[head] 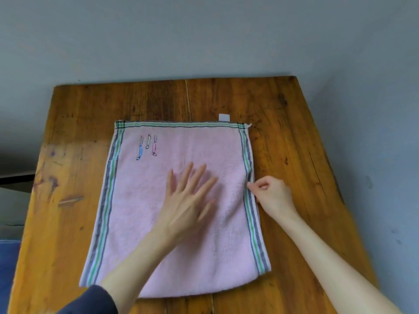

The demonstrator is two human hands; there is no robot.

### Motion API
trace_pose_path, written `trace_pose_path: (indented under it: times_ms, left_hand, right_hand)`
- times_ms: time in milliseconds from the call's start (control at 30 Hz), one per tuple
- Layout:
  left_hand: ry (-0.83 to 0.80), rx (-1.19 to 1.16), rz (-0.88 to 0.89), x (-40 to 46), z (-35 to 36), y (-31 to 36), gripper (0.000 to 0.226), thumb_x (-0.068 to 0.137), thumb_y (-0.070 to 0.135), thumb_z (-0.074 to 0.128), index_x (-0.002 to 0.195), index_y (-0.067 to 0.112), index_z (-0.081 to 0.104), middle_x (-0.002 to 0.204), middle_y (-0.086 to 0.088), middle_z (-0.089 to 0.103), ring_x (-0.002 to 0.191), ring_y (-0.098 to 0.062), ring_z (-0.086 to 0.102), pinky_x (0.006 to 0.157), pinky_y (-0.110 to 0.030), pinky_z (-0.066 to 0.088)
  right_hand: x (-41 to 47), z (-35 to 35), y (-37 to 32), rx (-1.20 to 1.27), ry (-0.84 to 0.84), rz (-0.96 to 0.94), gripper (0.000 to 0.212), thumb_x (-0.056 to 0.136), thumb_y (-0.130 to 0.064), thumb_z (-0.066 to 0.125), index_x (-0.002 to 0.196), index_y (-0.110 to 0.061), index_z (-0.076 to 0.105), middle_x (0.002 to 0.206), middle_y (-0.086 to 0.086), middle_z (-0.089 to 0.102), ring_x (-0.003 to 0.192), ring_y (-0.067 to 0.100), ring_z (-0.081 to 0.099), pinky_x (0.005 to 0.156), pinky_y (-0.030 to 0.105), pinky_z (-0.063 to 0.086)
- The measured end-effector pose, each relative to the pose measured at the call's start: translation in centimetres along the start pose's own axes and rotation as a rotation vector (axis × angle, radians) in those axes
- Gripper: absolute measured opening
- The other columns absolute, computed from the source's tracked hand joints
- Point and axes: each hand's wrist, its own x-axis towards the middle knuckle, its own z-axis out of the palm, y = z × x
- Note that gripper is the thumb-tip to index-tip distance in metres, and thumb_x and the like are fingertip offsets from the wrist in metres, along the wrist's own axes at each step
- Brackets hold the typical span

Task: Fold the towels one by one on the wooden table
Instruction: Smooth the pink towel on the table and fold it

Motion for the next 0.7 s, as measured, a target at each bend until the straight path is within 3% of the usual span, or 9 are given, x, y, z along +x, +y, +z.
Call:
trace_pose_path:
  times_ms: [100,200,300,367,500,600,700]
  left_hand:
    - [-0.065,0.074,0.065,0.0,1.3,1.4,0.054,0.092,0.053,0.023,0.14,0.032,0.038,0.153,-0.005,0.027,0.142,-0.033,0.019,0.107,-0.065,0.005]
    - [-0.084,0.122,0.086,0.4,1.9,2.0,0.054,0.092,0.052,0.024,0.14,0.031,0.039,0.152,-0.005,0.03,0.141,-0.033,0.024,0.105,-0.067,0.008]
    - [-0.081,0.15,0.043,0.5,2.5,1.9,0.056,0.092,0.055,0.016,0.146,0.038,0.02,0.157,0.001,0.016,0.144,-0.029,0.01,0.108,-0.065,-0.001]
    - [-0.08,0.162,0.027,0.6,2.7,1.9,0.057,0.091,0.058,0.01,0.145,0.041,0.007,0.158,0.002,0.008,0.144,-0.026,-0.001,0.109,-0.063,-0.008]
    - [-0.061,0.129,0.032,0.7,2.1,2.9,0.058,0.092,0.057,0.011,0.146,0.038,0.013,0.157,-0.002,0.012,0.145,-0.029,0.002,0.106,-0.067,-0.006]
    - [-0.049,0.153,0.156,0.6,2.0,4.7,0.053,0.094,0.054,0.014,0.145,0.038,0.013,0.156,-0.002,0.012,0.143,-0.032,0.005,0.107,-0.067,-0.003]
    - [-0.093,0.209,0.257,0.9,2.6,6.2,0.055,0.094,0.055,0.007,0.146,0.037,0.014,0.155,0.0,0.002,0.143,-0.03,-0.003,0.108,-0.065,-0.011]
  right_hand:
    - [-0.2,0.4,0.1,-0.047,-0.052,-0.003,0.015,0.087,-0.031,0.063,0.083,-0.018,0.058,0.078,-0.006,0.061,0.078,0.014,0.059,0.072,0.029,0.048]
    - [-0.1,0.2,0.2,-0.071,-0.097,0.001,0.023,0.089,-0.029,0.06,0.077,-0.01,0.062,0.069,0.003,0.062,0.066,0.018,0.058,0.065,0.033,0.048]
    - [-0.4,-0.6,1.1,0.043,-0.14,0.06,0.026,0.091,-0.027,0.058,0.077,-0.007,0.065,0.061,0.005,0.058,0.056,0.015,0.052,0.058,0.028,0.042]
    - [-0.9,-1.5,1.6,0.142,-0.201,0.108,0.023,0.092,-0.029,0.056,0.083,-0.012,0.068,0.057,-0.001,0.056,0.049,0.007,0.05,0.054,0.022,0.039]
    - [-2.8,-2.8,2.5,0.286,-0.387,0.149,0.017,0.092,-0.034,0.054,0.089,-0.022,0.066,0.073,-0.003,0.064,0.04,0.002,0.048,0.042,0.014,0.033]
    - [-5.5,-3.0,4.0,0.306,-0.476,0.17,0.018,0.093,-0.037,0.051,0.093,-0.026,0.065,0.088,-0.004,0.067,0.041,0.004,0.047,0.036,0.011,0.029]
    - [-8.1,-3.0,5.7,0.298,-0.577,0.173,0.018,0.094,-0.041,0.048,0.097,-0.03,0.061,0.06,-0.011,0.066,0.036,0.003,0.045,0.037,0.011,0.03]
